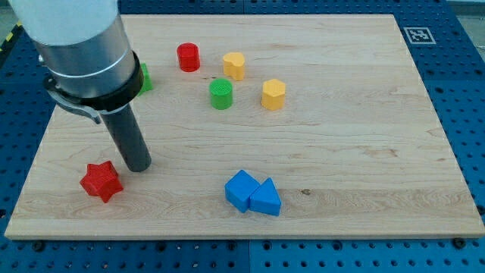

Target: Move the red star towards the bottom left corner

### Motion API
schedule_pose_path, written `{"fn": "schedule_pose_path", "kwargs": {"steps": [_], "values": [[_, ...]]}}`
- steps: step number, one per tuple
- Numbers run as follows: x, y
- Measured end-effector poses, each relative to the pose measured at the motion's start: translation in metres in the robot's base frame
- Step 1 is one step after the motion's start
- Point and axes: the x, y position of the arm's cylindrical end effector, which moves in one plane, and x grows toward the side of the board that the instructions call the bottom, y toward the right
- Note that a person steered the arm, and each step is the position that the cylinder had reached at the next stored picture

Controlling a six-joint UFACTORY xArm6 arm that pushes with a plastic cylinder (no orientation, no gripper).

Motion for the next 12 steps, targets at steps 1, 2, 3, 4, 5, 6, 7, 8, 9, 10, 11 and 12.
{"fn": "schedule_pose_path", "kwargs": {"steps": [1, 2, 3, 4, 5, 6, 7, 8, 9, 10, 11, 12], "values": [[0.025, 0.0], [0.034, -0.001], [0.034, -0.008], [0.017, -0.009], [0.014, -0.016], [0.025, -0.025], [0.039, -0.031], [0.039, -0.035], [0.04, -0.044], [0.041, -0.049], [0.041, -0.049], [0.041, -0.049]]}}
